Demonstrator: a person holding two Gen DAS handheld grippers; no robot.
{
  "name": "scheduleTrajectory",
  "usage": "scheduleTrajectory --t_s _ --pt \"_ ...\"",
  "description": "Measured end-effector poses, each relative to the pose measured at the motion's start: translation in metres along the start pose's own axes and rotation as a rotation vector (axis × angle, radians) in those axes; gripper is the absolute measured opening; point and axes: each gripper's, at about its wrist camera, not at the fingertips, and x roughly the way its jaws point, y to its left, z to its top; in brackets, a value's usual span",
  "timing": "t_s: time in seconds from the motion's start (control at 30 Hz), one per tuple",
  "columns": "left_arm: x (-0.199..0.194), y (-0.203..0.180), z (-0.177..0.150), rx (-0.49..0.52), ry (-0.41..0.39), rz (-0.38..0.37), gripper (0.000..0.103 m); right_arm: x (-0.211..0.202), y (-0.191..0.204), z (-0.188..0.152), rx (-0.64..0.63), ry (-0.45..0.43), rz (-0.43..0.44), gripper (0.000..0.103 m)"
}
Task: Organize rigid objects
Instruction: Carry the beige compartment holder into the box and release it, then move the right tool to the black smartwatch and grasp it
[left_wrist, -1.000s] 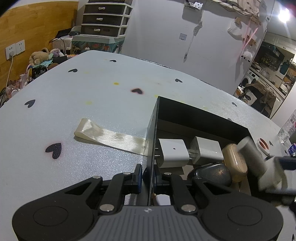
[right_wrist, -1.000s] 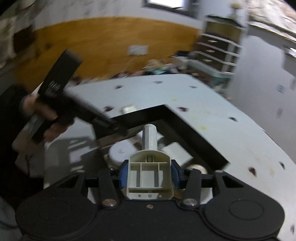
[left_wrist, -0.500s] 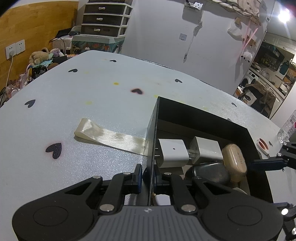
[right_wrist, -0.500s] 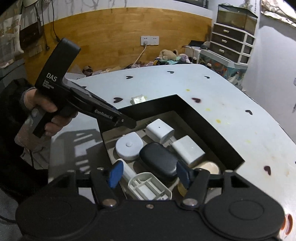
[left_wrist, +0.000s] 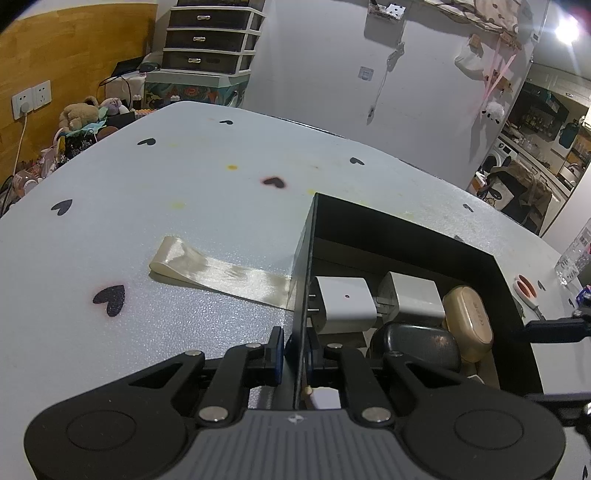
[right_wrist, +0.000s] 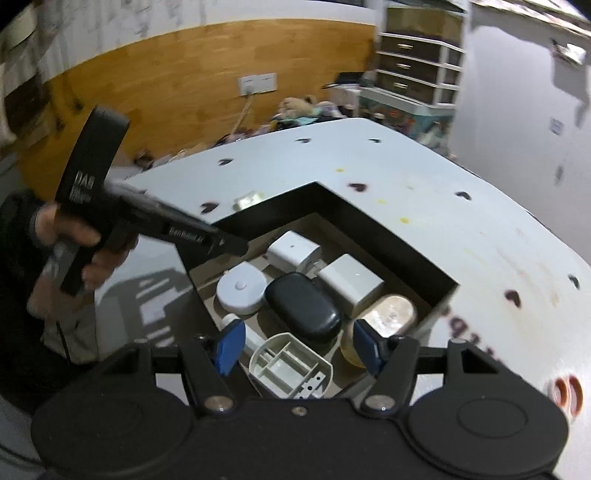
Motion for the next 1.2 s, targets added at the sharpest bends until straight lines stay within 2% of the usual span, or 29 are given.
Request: scheduleTrajectory --t_s 0.27,0.53,0.8,1.03,1.2 --pt "-0.001 0.0 0.0 0.002 0.0 0.003 0.012 -0.022 0.0 -0.005 0.082 -0.023 -0.148 0.08" --pt "-0.001 0.0 0.0 0.003 0.0 0.004 0.012 -0.047 -0.005 -0.024 0.215 -0.09 -0.289 0.096" --pt "-0.001 0.0 0.0 0.004 -0.002 0.005 0.012 -0.061 -0.02 -0.053 0.39 -0.142 -0.455 0.103" --pt "-0.001 0.0 0.0 0.004 -0.002 0.005 0.011 -0.053 -0.037 -0.081 0.499 -0.184 -0.604 0.103" --pt "-0.002 0.0 0.0 0.006 -0.002 0.006 0.011 -0.039 -0.058 -0.096 0.535 -0.163 -0.671 0.103"
